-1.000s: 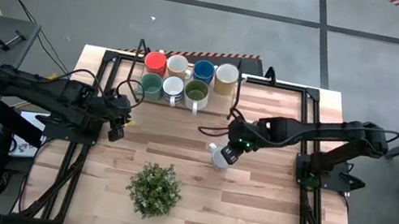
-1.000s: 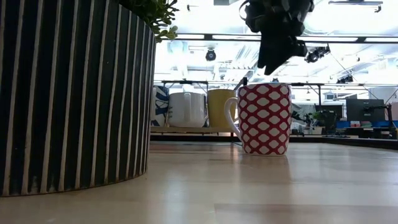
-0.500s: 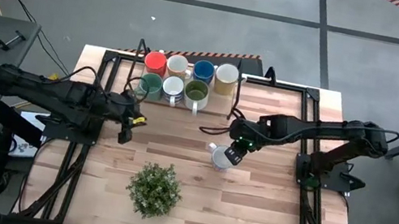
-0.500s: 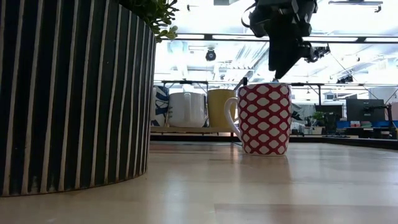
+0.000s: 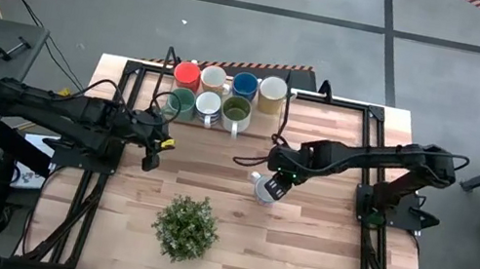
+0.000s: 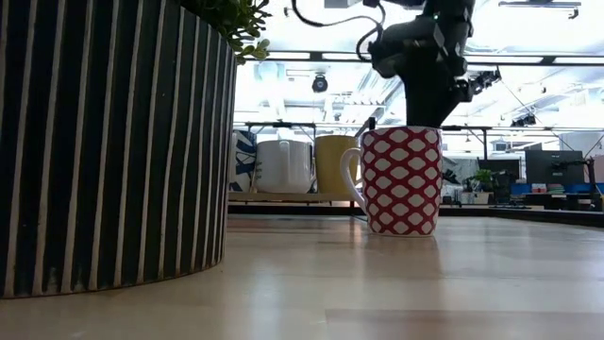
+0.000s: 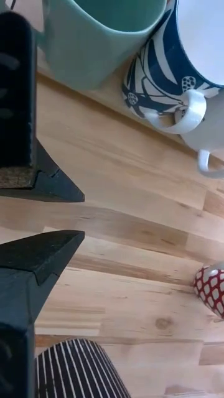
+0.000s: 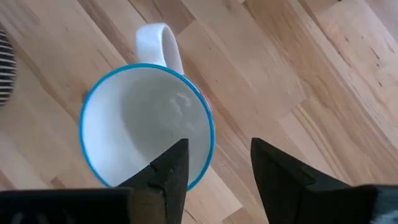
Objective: Place coffee mugs
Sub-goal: Put the red patterned mug on the shelf
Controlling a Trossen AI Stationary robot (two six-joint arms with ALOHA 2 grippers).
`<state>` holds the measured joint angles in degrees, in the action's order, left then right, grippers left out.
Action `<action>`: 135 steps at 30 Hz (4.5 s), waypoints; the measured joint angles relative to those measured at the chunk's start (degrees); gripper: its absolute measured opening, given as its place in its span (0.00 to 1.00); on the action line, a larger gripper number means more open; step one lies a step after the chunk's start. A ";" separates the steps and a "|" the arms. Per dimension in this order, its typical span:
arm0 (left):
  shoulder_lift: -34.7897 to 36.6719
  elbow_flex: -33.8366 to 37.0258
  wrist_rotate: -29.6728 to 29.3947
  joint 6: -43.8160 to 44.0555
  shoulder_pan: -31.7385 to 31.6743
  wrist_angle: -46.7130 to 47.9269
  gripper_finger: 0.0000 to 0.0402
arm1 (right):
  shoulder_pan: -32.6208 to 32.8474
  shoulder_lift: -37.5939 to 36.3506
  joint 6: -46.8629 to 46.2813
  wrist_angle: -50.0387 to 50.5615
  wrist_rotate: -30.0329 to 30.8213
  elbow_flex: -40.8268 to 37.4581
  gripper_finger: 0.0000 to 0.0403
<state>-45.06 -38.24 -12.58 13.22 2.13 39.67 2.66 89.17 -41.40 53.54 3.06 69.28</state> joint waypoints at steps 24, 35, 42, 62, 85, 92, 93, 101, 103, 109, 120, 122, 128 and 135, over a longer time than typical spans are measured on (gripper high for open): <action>0.00 0.00 0.02 -1.45 0.00 0.19 0.18 | 0.00 9.55 -0.14 -6.46 -0.25 0.00 0.31; 0.00 0.00 0.02 -1.45 0.00 0.21 0.18 | 0.00 10.38 -1.32 -8.44 2.09 -0.02 0.02; 0.00 0.00 0.02 -1.34 0.00 0.21 0.18 | -0.09 10.38 -3.61 -12.41 6.54 -0.02 0.01; 0.00 0.00 0.02 -1.34 0.00 0.43 0.18 | -3.36 10.31 -9.78 1.95 18.75 14.22 0.00; 0.00 0.00 0.02 -1.46 0.00 2.97 0.18 | -0.24 10.83 42.38 -3.30 3.91 15.76 0.00; 0.00 0.00 0.04 -1.44 0.00 2.96 0.18 | -0.17 15.22 59.71 -3.34 -3.40 15.69 0.00; 0.00 0.00 0.02 -1.43 0.00 2.95 0.18 | -0.22 15.70 61.01 -3.30 -3.17 15.69 0.00; 0.00 0.00 0.02 -1.45 0.00 2.92 0.18 | -0.27 18.58 76.63 -2.96 2.26 15.72 0.00; 0.02 0.00 0.02 -1.45 0.00 2.94 0.18 | -0.25 18.64 80.89 -2.78 3.53 15.72 0.00; 0.00 0.00 0.02 -1.45 0.00 2.94 0.18 | -1.13 18.62 91.74 -4.76 3.72 15.72 0.00; -0.04 0.00 0.02 -1.32 0.00 2.87 0.18 | -1.16 20.59 110.12 -8.45 6.28 15.74 0.00; -0.02 0.00 0.04 -1.30 0.00 2.79 0.18 | -1.16 21.08 111.22 -9.06 6.85 15.85 0.00; -0.02 -0.02 0.02 -0.68 0.00 2.68 0.18 | -1.16 21.39 111.95 -9.41 5.60 15.93 0.00; -0.04 -0.02 0.03 -0.34 0.00 2.71 0.18 | -1.17 21.46 110.54 -9.23 5.22 15.93 0.00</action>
<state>-45.10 -38.26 -12.55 12.88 2.13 42.38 1.49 110.63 69.14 44.30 8.28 85.21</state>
